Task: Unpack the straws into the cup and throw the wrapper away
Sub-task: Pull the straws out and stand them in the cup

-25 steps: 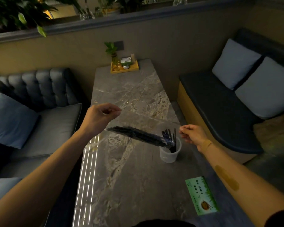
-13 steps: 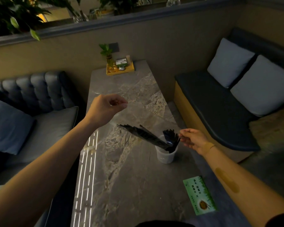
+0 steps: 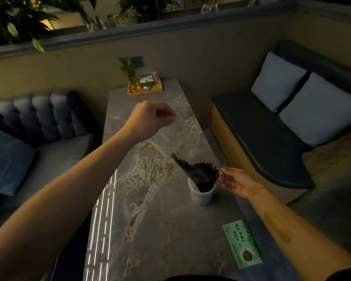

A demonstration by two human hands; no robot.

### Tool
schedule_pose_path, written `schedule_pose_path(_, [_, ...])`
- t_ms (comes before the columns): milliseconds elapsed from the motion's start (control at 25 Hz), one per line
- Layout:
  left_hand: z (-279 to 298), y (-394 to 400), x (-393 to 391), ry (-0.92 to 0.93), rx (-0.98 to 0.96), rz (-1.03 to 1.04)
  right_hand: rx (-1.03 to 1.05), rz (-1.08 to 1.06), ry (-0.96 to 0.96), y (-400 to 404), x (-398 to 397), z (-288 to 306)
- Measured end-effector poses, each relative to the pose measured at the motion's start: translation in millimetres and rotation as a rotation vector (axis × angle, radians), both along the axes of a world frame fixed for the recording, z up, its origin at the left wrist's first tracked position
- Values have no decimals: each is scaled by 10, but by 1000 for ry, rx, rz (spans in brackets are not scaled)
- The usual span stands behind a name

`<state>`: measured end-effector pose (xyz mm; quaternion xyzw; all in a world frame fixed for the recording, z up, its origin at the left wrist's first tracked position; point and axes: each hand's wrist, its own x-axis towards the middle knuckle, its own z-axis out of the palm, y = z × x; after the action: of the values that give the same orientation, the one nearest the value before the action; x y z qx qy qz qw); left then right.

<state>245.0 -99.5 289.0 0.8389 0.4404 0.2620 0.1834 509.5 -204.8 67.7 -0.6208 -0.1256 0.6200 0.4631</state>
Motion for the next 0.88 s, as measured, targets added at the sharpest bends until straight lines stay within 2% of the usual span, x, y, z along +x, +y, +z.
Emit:
schedule_pose_path(200, [62, 1, 62, 23, 17, -23, -8, 10, 31, -42, 1, 36])
schedule_pose_path(400, [179, 26, 41, -38, 67, -48, 35, 87, 33, -52, 52, 141])
schedule_pose_path(880, [313, -18, -97, -94, 76, -3, 102, 55, 44, -82, -39, 361])
